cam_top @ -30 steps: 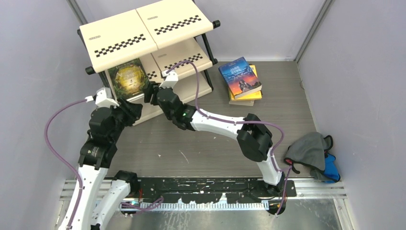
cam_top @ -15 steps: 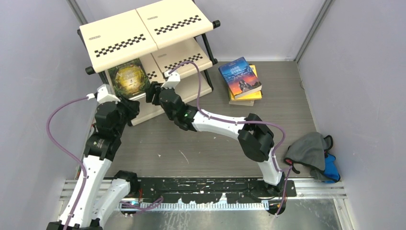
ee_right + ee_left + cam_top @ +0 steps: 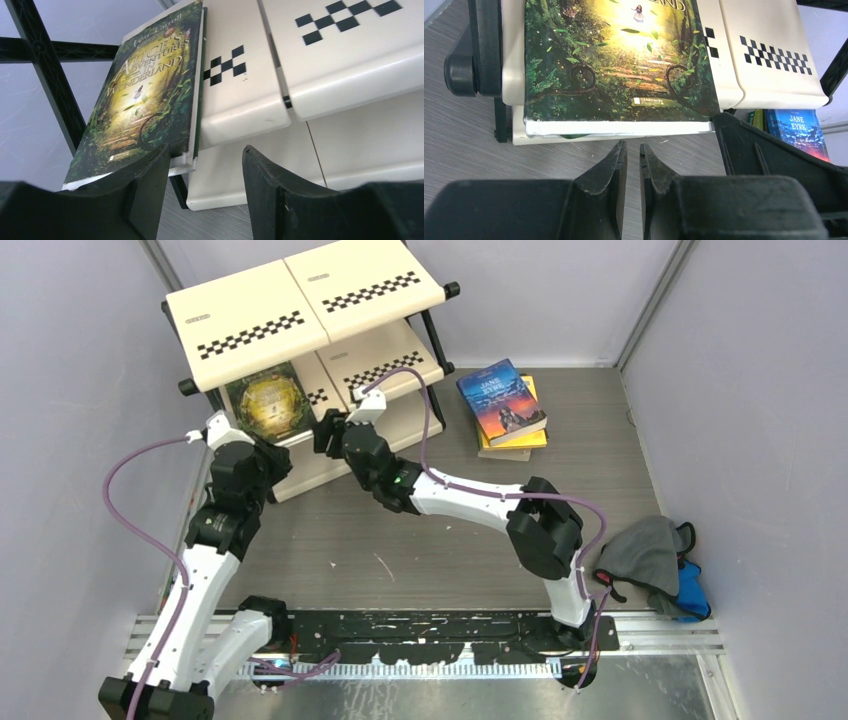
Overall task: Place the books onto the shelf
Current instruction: Place the book on the shelf.
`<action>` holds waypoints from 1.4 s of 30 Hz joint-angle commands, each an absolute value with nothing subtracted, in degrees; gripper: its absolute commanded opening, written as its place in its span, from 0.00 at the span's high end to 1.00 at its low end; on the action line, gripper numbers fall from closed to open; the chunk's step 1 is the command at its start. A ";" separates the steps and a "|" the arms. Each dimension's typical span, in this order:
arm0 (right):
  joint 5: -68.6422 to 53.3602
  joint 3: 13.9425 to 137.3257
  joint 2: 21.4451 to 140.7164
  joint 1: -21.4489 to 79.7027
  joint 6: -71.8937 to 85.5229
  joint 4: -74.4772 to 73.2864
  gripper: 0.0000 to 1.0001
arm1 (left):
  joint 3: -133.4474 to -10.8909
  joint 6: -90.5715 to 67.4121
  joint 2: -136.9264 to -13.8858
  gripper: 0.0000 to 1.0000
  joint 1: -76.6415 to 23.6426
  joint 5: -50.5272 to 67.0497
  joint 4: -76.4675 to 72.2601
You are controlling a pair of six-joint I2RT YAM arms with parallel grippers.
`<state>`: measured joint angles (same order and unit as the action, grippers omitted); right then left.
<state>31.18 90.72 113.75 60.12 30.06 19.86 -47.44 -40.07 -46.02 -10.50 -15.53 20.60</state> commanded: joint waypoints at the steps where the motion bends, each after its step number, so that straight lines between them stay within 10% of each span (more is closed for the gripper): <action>1: 31.12 89.91 109.13 59.58 29.30 23.55 0.40 | -49.72 -40.17 -46.84 0.84 -10.68 -18.02 15.99; 26: 29.29 87.41 107.27 57.69 28.94 24.47 0.43 | -50.75 -40.17 -50.37 0.84 -10.64 -22.14 12.04; 42: 23.17 99.77 114.75 54.90 31.02 18.85 0.79 | -50.37 -39.69 -49.48 0.84 -10.66 -22.71 12.58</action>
<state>26.20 95.00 112.38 55.68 29.93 19.88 -48.31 -40.23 -50.46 -10.50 -20.78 16.10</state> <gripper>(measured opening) 0.243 0.161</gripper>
